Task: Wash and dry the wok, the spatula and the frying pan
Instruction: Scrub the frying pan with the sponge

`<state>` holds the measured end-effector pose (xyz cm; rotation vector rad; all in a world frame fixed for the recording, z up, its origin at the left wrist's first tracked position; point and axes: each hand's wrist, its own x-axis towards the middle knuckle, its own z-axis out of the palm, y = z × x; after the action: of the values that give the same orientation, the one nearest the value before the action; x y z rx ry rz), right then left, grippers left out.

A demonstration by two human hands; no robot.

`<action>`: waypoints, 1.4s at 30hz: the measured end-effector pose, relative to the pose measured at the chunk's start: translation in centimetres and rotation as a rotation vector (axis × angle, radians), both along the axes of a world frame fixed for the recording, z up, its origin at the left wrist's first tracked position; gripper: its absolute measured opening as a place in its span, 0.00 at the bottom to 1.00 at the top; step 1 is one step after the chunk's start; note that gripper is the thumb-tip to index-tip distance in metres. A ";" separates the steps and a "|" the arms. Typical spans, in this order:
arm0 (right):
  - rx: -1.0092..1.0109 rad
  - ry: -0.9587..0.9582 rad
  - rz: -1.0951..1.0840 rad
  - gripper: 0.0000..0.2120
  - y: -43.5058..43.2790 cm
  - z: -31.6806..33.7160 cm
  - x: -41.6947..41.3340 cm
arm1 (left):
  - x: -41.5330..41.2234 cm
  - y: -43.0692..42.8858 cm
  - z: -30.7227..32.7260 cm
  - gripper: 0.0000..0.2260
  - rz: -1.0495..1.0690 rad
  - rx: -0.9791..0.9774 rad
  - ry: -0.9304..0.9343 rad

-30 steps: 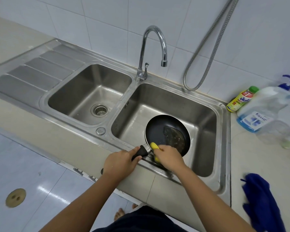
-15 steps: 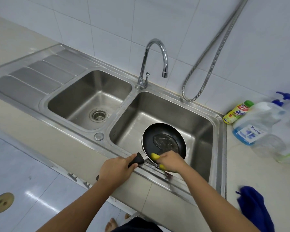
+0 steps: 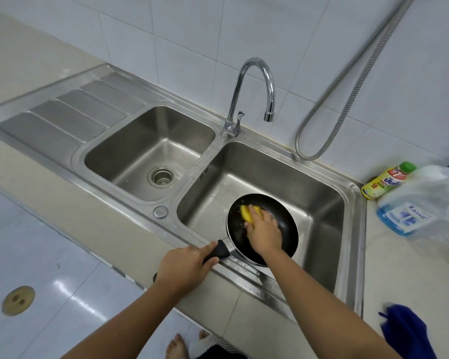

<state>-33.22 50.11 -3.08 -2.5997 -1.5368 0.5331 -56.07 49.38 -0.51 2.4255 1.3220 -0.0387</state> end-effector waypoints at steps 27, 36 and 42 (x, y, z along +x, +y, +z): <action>0.284 -0.189 -0.122 0.25 -8.5 5.8 14.1 | 12.9 2.7 4.8 0.20 0.059 -0.015 -0.137; 0.237 -0.182 -0.467 0.22 -7.6 5.5 25.8 | 17.6 4.4 5.8 0.14 -0.010 0.011 -0.121; 0.365 -0.152 -0.580 0.19 -6.2 3.3 27.8 | 18.8 5.6 5.7 0.14 -0.004 0.027 -0.097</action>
<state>-5.45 43.87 0.17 -2.6405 -0.7365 -0.0010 -37.31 54.93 5.24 2.4200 1.2820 0.0953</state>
